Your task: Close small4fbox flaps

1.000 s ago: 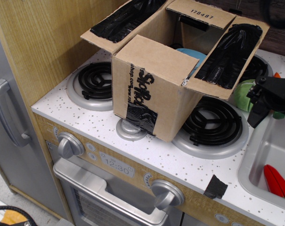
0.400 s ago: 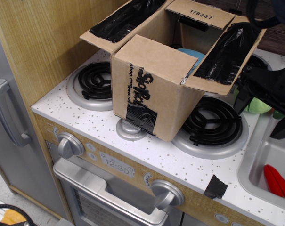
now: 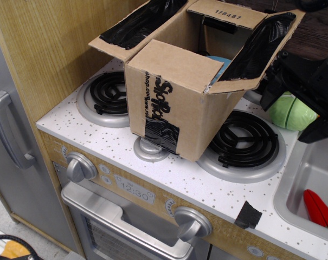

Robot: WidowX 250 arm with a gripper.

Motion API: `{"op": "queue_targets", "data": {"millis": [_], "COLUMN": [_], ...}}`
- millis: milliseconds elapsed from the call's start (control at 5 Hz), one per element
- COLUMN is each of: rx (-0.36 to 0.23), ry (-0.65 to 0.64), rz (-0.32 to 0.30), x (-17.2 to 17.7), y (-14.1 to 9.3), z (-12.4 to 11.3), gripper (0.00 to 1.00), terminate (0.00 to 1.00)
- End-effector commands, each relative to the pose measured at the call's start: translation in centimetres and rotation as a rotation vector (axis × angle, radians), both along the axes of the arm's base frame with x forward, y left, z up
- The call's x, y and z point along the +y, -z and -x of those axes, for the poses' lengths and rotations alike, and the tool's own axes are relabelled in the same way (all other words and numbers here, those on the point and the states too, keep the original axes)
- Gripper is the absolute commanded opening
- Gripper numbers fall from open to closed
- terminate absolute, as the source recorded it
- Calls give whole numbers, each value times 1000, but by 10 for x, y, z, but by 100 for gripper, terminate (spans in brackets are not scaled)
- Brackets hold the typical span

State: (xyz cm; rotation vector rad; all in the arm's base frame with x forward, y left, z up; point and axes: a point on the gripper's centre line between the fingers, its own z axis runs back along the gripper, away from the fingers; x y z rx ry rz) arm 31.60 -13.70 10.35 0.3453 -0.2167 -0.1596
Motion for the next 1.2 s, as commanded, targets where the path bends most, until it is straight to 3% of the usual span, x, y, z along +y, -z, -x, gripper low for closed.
{"op": "queue_targets", "data": {"millis": [0,200,600,800,1000], "rx": [-60,-53,-10,-9,2], "ry": [26,46,71,84,94], "rz": [-74,-130,-162,-144,-59], "x": [29,41,67,81,96], "y": [-48,-62,-70,-63,-43], "z": [-14,-17,-16,-17,-20], "gripper": [100,100,100,100,100], "terminate": [0,0,0,0,0]}}
